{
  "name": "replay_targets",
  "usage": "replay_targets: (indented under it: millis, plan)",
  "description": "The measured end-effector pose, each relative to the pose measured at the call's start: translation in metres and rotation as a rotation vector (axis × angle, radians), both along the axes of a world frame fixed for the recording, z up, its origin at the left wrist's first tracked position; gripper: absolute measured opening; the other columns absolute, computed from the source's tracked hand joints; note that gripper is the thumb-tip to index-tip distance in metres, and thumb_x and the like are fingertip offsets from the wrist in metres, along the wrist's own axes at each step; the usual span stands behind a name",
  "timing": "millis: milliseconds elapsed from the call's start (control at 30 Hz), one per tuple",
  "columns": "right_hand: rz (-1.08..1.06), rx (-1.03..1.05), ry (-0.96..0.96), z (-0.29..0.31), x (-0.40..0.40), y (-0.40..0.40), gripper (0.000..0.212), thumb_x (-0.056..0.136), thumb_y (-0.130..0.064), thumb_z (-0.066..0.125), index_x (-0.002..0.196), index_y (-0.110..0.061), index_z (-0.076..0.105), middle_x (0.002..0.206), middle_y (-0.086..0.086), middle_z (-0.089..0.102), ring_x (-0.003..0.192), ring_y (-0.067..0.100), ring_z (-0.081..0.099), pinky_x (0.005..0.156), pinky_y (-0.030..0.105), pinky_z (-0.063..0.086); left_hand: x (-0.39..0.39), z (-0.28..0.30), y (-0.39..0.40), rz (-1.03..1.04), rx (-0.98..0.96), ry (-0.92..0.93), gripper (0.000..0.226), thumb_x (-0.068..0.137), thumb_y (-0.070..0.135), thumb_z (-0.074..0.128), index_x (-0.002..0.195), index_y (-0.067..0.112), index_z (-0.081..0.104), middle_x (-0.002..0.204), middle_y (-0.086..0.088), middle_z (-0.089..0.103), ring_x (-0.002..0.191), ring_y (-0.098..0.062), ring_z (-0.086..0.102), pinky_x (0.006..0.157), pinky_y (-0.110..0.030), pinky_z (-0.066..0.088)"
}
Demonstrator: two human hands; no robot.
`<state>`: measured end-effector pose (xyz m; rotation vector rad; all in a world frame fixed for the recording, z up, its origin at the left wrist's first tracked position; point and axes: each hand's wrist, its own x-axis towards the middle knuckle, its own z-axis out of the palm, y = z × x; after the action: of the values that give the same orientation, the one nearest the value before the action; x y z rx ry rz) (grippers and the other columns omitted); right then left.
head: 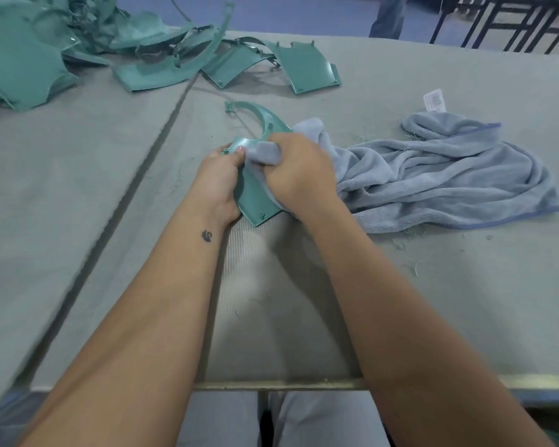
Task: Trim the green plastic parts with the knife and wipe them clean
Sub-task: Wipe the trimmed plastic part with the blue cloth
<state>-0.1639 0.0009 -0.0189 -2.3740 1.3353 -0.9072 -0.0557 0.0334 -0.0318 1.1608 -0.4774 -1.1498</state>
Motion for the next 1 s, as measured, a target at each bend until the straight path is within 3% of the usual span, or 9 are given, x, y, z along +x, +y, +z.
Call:
replay_targets:
  millis: [133,267,400,533,667,733,867,933,1000]
  plan:
    - [-0.169,0.003,0.022,0.001,-0.006,-0.025,0.013,0.087,-0.029,0.048,0.076,-0.022,0.052,0.067,-0.007,0.045,0.074,0.021,0.046,0.069,0.031,0.031,-0.001,0.001,0.000,0.024,0.012,-0.046,0.025,0.103,0.009,0.043,0.122,0.002,0.057,0.093,-0.011,0.070,0.072,-0.019,0.070,0.056,-0.028,0.056]
    - [-0.260,0.144,-0.060,0.005,-0.014,-0.046,0.011,0.088,-0.024,0.047,0.081,-0.018,0.053,0.072,-0.002,0.051,0.073,0.023,0.049,0.057,0.028,0.031,-0.001,0.003,0.001,0.035,0.022,-0.031,0.031,0.102,0.009,0.044,0.131,0.003,0.052,0.117,-0.017,0.067,0.095,-0.028,0.069,0.069,-0.036,0.058]
    - [-0.332,0.407,-0.879,0.010,-0.048,-0.047,0.016,0.089,-0.018,0.055,0.074,-0.016,0.055,0.069,-0.001,0.055,0.060,0.014,0.054,0.060,0.023,0.043,0.003,0.007,0.004,0.043,-0.035,0.104,0.028,0.101,0.013,0.046,0.127,0.008,0.055,0.117,-0.014,0.068,0.104,-0.032,0.067,0.084,-0.045,0.056]
    - [0.067,0.817,-1.378,0.009,-0.072,-0.031,0.034,0.082,-0.023,0.059,0.050,-0.016,0.053,0.054,0.005,0.053,0.047,0.017,0.050,0.049,0.025,0.043,0.007,0.009,0.008,-0.003,-0.096,0.260,0.020,0.100,0.025,0.049,0.109,0.014,0.063,0.090,-0.005,0.074,0.078,-0.024,0.072,0.067,-0.035,0.059]
    - [0.117,0.594,-1.241,0.011,-0.055,-0.025,0.009,0.086,-0.013,0.068,0.084,-0.004,0.068,0.078,0.016,0.066,0.072,0.025,0.063,0.066,0.037,0.052,0.001,0.008,0.008,0.059,-0.098,0.075,0.029,0.099,0.022,0.052,0.128,0.020,0.057,0.093,-0.001,0.070,0.071,-0.015,0.069,0.058,-0.027,0.056]
    - [0.183,0.546,-1.200,0.011,-0.041,-0.020,0.026,0.085,-0.016,0.071,0.099,0.005,0.066,0.089,0.014,0.066,0.084,0.024,0.062,0.076,0.038,0.051,-0.006,0.010,0.009,0.046,-0.164,-0.062,0.032,0.100,0.016,0.049,0.127,0.032,0.053,0.093,-0.003,0.067,0.069,-0.013,0.065,0.060,-0.028,0.056]
    - [0.283,0.336,-0.912,0.012,-0.025,-0.010,0.016,0.092,-0.012,0.062,0.090,0.004,0.062,0.078,-0.003,0.056,0.077,0.010,0.054,0.066,0.024,0.044,-0.020,0.010,0.016,0.005,-0.236,-0.491,0.029,0.084,0.021,0.055,0.099,0.043,0.065,0.128,-0.002,0.054,0.116,-0.014,0.057,0.097,-0.034,0.050]
    - [0.294,0.244,-0.813,0.011,-0.024,-0.005,0.015,0.094,-0.012,0.058,0.079,-0.010,0.057,0.069,-0.012,0.050,0.069,0.005,0.049,0.061,0.019,0.040,-0.023,0.014,0.019,-0.078,-0.271,-0.406,0.022,0.081,0.026,0.050,0.081,0.035,0.070,0.098,0.011,0.072,0.095,-0.003,0.068,0.078,-0.023,0.056]
    - [0.167,0.170,-0.762,0.010,-0.022,-0.002,0.017,0.092,-0.016,0.059,0.077,-0.022,0.056,0.068,-0.016,0.053,0.066,0.002,0.051,0.063,0.020,0.041,-0.021,0.017,0.019,-0.173,-0.296,-0.062,0.035,0.091,0.044,0.048,0.081,0.028,0.078,0.084,0.006,0.075,0.079,-0.009,0.072,0.066,-0.024,0.057]
